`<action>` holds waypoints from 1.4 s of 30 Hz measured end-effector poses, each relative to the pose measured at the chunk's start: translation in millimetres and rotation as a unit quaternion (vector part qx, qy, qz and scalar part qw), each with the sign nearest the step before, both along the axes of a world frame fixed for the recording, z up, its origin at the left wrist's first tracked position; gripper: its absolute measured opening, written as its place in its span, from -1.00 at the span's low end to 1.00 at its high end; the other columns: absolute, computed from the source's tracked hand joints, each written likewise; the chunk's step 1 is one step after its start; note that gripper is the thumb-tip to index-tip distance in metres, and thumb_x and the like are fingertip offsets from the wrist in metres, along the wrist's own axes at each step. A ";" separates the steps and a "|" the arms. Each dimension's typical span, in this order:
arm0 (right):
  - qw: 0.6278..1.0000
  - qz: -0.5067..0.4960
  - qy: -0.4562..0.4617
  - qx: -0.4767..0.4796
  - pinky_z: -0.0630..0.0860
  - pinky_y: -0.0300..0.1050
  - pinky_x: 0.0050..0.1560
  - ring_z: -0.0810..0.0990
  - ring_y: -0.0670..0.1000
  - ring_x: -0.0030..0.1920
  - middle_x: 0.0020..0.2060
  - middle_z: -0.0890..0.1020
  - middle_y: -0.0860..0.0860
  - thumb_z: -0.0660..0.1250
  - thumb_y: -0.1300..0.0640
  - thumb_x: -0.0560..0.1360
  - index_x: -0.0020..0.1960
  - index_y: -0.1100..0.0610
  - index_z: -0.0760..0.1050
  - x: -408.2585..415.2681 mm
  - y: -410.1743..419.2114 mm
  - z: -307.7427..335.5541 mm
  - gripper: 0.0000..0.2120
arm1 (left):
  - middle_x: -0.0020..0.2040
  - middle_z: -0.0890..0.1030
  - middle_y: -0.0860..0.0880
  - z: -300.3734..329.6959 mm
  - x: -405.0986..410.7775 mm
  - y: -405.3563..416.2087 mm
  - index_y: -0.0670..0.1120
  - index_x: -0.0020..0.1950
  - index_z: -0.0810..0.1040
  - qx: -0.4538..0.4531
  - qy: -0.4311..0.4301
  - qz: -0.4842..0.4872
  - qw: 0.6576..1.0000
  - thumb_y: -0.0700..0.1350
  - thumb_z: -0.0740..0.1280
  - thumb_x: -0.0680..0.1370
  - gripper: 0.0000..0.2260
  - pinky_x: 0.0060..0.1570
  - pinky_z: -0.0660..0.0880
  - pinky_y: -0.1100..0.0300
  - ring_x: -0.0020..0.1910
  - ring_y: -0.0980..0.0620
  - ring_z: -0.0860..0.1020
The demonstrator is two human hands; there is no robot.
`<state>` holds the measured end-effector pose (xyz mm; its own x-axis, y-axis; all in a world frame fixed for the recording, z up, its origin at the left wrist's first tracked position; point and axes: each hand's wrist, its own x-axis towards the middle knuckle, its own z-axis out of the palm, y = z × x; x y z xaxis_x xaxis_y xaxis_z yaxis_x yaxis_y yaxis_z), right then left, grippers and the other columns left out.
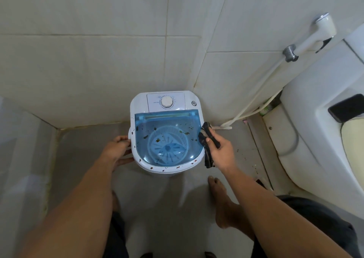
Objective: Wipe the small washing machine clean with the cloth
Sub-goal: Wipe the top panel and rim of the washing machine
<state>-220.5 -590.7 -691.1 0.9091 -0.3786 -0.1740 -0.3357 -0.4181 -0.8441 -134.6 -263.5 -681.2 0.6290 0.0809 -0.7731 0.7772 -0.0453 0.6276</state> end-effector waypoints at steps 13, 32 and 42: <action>0.989 -0.084 0.021 -0.124 0.41 -0.31 -0.11 0.55 -0.11 -0.18 -0.01 0.51 -0.08 0.36 0.04 0.60 0.47 -0.18 0.44 -99.0 82.2 -2.8 -0.55 | 0.16 0.68 -0.17 12.0 -5.6 -7.8 -0.14 0.27 0.53 0.028 -0.017 0.001 0.999 -0.23 0.24 0.67 -0.81 -0.17 0.64 -0.05 0.05 -0.12 0.66; 0.911 0.262 -0.016 -0.318 0.59 0.07 0.08 0.53 0.09 0.07 0.13 0.50 0.02 0.27 -0.04 0.60 0.52 0.00 0.33 -62.6 73.8 22.1 -0.50 | 0.14 0.68 -0.17 5.4 -1.9 -1.1 -0.18 0.33 0.53 0.002 -0.010 0.002 1.000 -0.22 0.25 0.68 -0.76 0.03 0.62 -0.09 0.01 -0.10 0.65; 0.831 0.345 -0.034 -0.435 0.54 0.09 -0.06 0.52 0.15 -0.01 0.13 0.52 0.12 0.44 0.06 0.48 0.44 -0.03 0.44 -55.6 115.8 11.3 -0.45 | 0.16 0.70 -0.16 4.8 -3.1 5.2 -0.17 0.32 0.55 -0.015 -0.009 -0.001 1.000 -0.22 0.28 0.66 -0.76 -0.01 0.67 -0.06 0.10 -0.11 0.70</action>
